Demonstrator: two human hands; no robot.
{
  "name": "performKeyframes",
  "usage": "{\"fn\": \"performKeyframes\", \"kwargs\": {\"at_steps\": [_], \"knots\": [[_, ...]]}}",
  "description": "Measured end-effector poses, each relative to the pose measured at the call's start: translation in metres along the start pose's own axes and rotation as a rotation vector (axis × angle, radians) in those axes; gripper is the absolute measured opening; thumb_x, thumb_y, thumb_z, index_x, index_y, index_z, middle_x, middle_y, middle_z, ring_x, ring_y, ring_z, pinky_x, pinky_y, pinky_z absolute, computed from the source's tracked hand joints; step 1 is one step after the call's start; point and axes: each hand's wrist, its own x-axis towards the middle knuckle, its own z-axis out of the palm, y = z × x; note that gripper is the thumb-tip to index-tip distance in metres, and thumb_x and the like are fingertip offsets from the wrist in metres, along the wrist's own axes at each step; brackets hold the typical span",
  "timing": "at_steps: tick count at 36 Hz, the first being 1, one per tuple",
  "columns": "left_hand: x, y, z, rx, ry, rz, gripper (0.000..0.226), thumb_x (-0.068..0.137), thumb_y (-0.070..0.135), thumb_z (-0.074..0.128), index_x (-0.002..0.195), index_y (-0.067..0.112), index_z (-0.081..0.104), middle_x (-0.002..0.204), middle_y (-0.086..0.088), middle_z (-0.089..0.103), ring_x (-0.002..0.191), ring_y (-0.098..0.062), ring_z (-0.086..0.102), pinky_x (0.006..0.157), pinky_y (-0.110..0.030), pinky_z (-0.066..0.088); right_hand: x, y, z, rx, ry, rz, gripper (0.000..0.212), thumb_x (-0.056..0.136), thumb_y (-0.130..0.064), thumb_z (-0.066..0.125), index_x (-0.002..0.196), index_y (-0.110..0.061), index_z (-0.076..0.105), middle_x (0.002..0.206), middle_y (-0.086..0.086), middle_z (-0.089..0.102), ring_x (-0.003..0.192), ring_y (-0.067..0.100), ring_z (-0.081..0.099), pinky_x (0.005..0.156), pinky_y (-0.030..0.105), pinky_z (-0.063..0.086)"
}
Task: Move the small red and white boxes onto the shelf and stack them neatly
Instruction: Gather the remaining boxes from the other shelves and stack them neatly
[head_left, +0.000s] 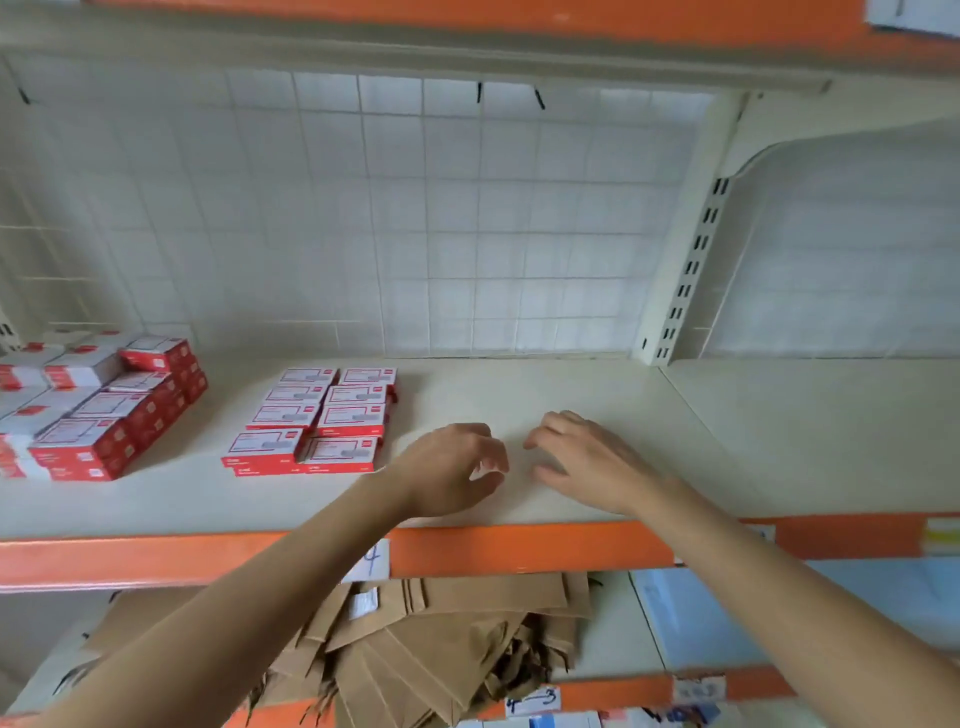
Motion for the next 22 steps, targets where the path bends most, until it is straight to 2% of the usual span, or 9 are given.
{"fn": "performKeyframes", "kwargs": {"at_steps": [6, 11, 15, 22], "knots": [[0.056, 0.068, 0.019, 0.012, -0.053, 0.086, 0.022, 0.093, 0.029, 0.052, 0.109, 0.021, 0.065, 0.105, 0.002, 0.06, 0.095, -0.015, 0.059, 0.08, -0.024, 0.044, -0.065, 0.057, -0.022, -0.024, 0.001, 0.137, 0.034, 0.094, -0.027, 0.048, 0.125, -0.015, 0.054, 0.123, 0.002, 0.051, 0.117, 0.016, 0.045, 0.096, 0.033, 0.04], [0.105, 0.139, 0.043, 0.023, -0.066, 0.136, 0.025, 0.093, 0.029, 0.052, 0.113, 0.021, 0.063, 0.107, 0.0, 0.058, 0.099, -0.017, 0.057, 0.084, -0.029, 0.046, -0.129, 0.108, -0.043, 0.014, 0.011, 0.226, 0.033, 0.094, -0.027, 0.049, 0.123, -0.014, 0.056, 0.121, 0.003, 0.052, 0.117, 0.017, 0.046, 0.096, 0.031, 0.04], [0.15, 0.204, 0.061, 0.016, -0.07, 0.179, 0.026, 0.092, 0.029, 0.053, 0.116, 0.02, 0.062, 0.107, -0.002, 0.058, 0.099, -0.018, 0.057, 0.084, -0.027, 0.045, -0.187, 0.159, -0.06, 0.027, 0.059, 0.288, 0.031, 0.092, -0.025, 0.054, 0.118, -0.011, 0.06, 0.116, 0.005, 0.056, 0.113, 0.019, 0.05, 0.095, 0.026, 0.037], [0.207, 0.297, 0.106, 0.0, -0.066, 0.169, 0.03, 0.092, 0.031, 0.052, 0.119, 0.022, 0.06, 0.114, -0.002, 0.056, 0.104, -0.02, 0.056, 0.087, -0.031, 0.046, -0.27, 0.234, -0.075, 0.05, 0.08, 0.422, 0.031, 0.092, -0.03, 0.054, 0.117, -0.012, 0.06, 0.113, 0.002, 0.056, 0.11, 0.017, 0.05, 0.09, 0.026, 0.039]]}}
